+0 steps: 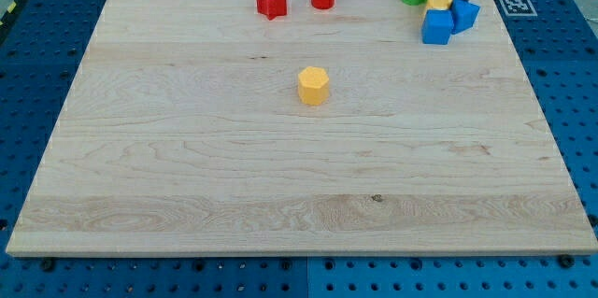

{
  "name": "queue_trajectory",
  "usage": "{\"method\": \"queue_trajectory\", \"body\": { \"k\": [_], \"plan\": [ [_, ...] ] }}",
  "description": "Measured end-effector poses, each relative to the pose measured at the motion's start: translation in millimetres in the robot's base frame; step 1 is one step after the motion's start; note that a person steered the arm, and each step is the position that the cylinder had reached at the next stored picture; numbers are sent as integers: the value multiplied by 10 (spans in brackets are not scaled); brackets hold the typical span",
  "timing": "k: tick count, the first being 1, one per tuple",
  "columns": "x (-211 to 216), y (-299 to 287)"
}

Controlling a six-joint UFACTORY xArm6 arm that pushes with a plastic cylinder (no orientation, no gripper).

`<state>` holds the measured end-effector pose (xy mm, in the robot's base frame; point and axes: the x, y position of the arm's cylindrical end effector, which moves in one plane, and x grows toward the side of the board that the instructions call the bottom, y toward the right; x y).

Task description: Push the yellow heart towards the yellow hexagon

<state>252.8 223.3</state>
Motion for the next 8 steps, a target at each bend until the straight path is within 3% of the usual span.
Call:
{"method": "queue_trajectory", "body": {
  "k": [4,6,8],
  "plan": [
    [321,-563],
    [358,-587],
    [365,-1001]
  ]
}}
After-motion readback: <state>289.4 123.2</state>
